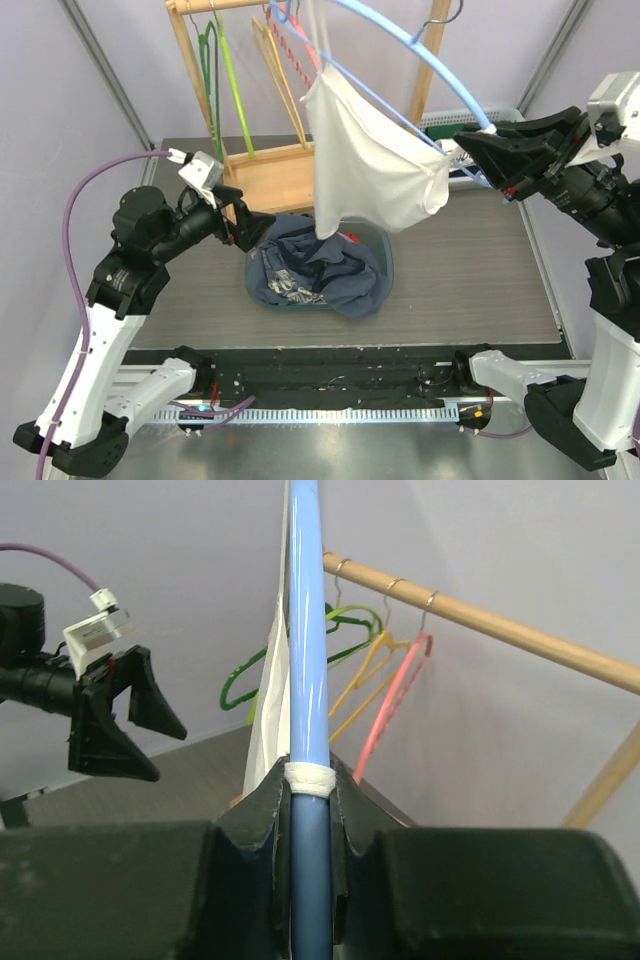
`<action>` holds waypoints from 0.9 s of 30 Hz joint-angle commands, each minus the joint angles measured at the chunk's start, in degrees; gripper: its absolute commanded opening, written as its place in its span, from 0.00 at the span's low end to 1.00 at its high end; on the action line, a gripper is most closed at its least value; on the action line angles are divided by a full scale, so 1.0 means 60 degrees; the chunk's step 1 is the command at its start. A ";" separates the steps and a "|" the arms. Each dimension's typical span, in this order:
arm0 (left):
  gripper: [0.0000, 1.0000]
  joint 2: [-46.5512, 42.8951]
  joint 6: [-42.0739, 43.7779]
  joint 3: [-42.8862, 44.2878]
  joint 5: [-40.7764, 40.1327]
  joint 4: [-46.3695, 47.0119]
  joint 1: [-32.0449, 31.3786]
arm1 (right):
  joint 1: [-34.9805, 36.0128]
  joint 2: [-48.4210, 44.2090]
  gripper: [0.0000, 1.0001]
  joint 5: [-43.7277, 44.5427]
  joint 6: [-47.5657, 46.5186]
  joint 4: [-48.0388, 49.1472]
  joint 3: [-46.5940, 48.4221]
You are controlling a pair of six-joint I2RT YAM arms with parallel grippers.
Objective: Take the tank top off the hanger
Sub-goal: Pick up the hanger from the clothesline.
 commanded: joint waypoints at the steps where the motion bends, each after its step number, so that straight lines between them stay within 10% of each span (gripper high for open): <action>1: 1.00 -0.0196 -0.0268 0.0227 0.0456 0.0484 0.0110 | -0.0006 0.0166 0.01 -0.1557 0.0564 0.0420 0.0188; 14: 1.00 -0.0401 -0.0619 0.2143 0.3882 -0.0320 0.0681 | -0.0005 0.1146 0.01 -0.2627 0.0331 0.0201 -0.0633; 27: 1.00 0.0228 0.1544 0.3084 0.1715 -0.1376 0.0711 | 0.2573 0.2131 0.01 -0.0562 -0.2379 -0.1779 -0.1261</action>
